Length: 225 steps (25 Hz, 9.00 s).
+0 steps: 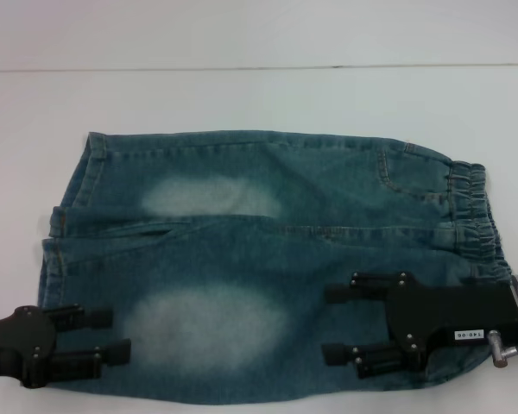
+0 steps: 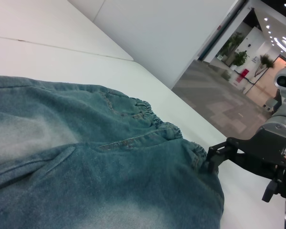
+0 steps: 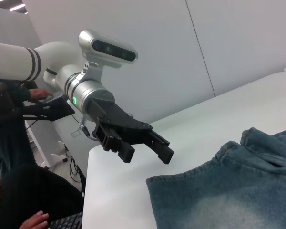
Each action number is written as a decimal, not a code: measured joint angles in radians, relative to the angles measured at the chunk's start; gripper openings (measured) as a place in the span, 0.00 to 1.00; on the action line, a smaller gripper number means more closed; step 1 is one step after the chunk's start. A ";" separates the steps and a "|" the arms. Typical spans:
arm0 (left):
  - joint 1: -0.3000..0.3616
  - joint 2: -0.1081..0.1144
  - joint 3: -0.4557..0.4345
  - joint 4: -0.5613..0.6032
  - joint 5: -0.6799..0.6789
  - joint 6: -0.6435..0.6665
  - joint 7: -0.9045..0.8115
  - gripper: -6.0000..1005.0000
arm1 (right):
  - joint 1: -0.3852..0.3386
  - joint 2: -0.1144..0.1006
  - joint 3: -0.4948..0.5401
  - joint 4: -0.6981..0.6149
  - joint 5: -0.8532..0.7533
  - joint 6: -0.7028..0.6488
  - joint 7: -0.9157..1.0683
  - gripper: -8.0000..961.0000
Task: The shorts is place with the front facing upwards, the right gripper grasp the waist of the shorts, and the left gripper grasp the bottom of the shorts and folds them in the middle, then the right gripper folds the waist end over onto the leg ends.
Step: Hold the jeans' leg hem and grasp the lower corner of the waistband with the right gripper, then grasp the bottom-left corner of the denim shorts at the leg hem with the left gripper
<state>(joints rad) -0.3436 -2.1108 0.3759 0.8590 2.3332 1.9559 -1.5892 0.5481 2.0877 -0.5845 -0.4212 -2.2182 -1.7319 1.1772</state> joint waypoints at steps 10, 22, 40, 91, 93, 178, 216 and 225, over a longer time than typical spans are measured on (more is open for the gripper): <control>0.000 -0.001 0.000 0.000 0.000 0.000 -0.001 0.79 | 0.000 0.000 -0.009 -0.002 0.000 -0.004 0.005 0.93; -0.003 0.005 -0.002 0.014 0.000 0.005 -0.055 0.79 | -0.003 -0.006 -0.009 -0.031 0.002 -0.057 0.010 0.93; 0.001 0.033 0.003 0.331 0.195 0.040 -0.482 0.79 | -0.016 -0.015 -0.004 -0.068 -0.004 -0.028 0.005 0.92; -0.099 0.005 0.122 0.233 0.356 -0.081 -0.594 0.24 | -0.013 -0.005 -0.007 -0.080 0.001 -0.024 -0.036 0.91; -0.100 0.005 0.122 0.231 0.356 -0.081 -0.594 0.15 | -0.013 -0.005 -0.003 -0.080 0.003 -0.027 -0.036 0.91; -0.175 0.070 0.035 0.123 0.118 -0.197 -0.484 0.06 | 0.112 -0.005 -0.298 -0.663 -0.645 -0.139 0.805 0.72; -0.120 0.104 0.031 0.272 0.205 0.087 -0.457 0.50 | 0.083 -0.016 -0.208 -0.661 -0.586 -0.119 0.754 0.05; -0.118 0.104 0.020 0.264 0.403 0.052 -0.484 0.73 | 0.075 -0.011 -0.205 -0.661 -0.586 -0.099 0.738 0.05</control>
<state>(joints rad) -0.4613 -2.0063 0.3961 1.1233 2.7359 2.0081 -2.0736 0.6230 2.0767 -0.7897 -1.0822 -2.8040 -1.8311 1.9147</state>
